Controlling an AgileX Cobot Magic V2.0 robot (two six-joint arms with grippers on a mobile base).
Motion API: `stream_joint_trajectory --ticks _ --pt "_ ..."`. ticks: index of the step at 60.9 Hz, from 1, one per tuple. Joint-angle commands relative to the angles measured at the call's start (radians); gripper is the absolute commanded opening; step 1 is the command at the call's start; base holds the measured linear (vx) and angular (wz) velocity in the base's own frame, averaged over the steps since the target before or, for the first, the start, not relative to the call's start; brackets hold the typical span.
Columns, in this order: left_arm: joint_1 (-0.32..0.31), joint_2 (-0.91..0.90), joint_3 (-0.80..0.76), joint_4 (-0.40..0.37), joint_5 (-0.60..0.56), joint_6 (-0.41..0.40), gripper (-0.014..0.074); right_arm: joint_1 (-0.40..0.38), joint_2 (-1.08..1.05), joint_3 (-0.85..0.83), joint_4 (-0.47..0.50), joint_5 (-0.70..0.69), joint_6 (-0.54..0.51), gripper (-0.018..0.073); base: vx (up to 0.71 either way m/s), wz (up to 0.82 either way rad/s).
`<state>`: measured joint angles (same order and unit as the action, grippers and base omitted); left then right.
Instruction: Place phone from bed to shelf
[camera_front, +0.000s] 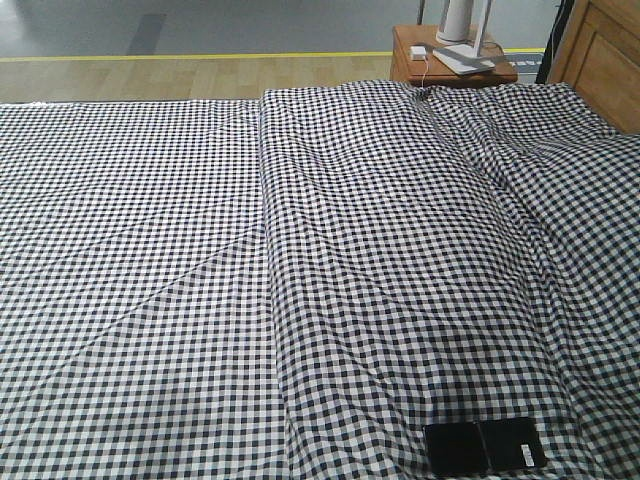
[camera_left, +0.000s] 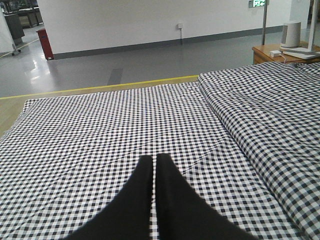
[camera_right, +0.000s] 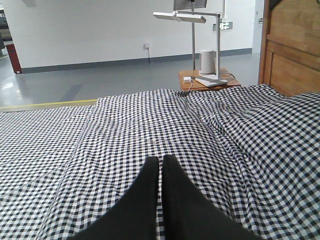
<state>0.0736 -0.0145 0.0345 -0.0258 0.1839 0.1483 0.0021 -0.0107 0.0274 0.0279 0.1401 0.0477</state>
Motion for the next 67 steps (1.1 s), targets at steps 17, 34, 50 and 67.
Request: stream_joint_trajectory --ticks 17,34,50,67 --pt "-0.006 -0.012 -0.023 -0.009 -0.072 -0.006 0.0001 -0.004 -0.012 0.004 -0.012 -0.072 0.001 -0.0006 0.00 0.00" --pt "-0.006 -0.012 -0.023 -0.009 -0.072 -0.006 0.0001 -0.004 -0.012 0.004 -0.012 -0.073 -0.001 -0.0006 0.00 0.00" --pt "-0.006 -0.012 -0.023 -0.009 -0.072 -0.006 0.0001 -0.004 -0.012 0.003 -0.012 -0.081 -0.001 -0.0006 0.00 0.00" --pt "-0.006 -0.012 -0.023 -0.009 -0.072 -0.006 0.0001 -0.004 -0.012 0.003 -0.012 -0.134 -0.001 -0.0006 0.00 0.00"
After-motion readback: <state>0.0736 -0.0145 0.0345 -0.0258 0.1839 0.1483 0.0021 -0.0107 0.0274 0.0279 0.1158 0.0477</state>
